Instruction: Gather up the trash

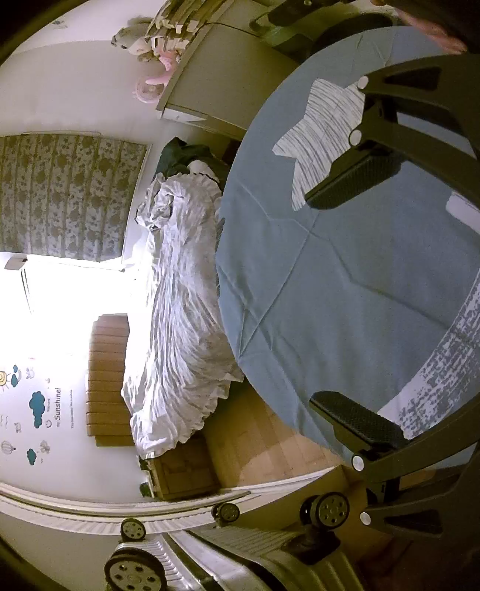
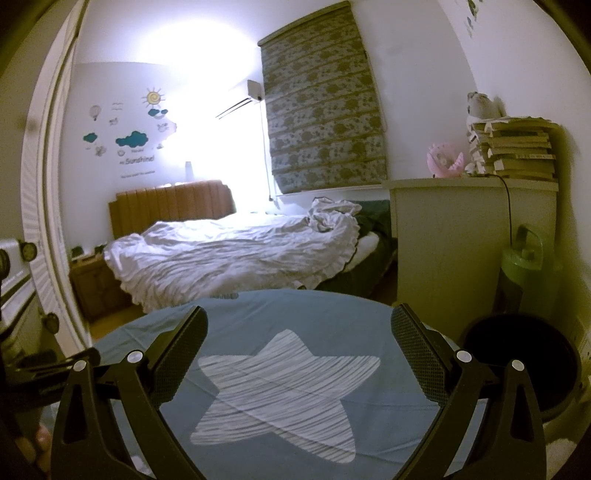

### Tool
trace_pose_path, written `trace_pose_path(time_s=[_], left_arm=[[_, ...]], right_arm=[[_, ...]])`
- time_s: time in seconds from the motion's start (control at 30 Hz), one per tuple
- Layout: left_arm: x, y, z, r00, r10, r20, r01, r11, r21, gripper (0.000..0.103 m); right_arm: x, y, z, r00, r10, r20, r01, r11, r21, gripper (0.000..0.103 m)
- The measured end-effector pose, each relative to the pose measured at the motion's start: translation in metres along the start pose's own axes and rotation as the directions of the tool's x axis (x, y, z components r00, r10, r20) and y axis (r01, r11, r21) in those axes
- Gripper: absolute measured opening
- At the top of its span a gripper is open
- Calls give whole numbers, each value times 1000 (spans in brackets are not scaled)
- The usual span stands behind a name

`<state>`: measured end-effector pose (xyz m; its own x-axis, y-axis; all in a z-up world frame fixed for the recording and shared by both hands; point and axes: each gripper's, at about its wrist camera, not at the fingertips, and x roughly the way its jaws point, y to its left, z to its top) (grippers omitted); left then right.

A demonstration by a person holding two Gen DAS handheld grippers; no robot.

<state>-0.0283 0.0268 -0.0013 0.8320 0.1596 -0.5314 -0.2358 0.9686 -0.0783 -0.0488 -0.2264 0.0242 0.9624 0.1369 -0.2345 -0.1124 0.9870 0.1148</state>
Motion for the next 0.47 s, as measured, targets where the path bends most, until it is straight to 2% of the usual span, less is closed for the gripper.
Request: trace_pose_path(time_s=[0.47], left_arm=[[0,1,0,1000,-6,-3,6,1000,1,98]], right_arm=[[-2,3,-1,1000,-4,2,4,1000,6,98]])
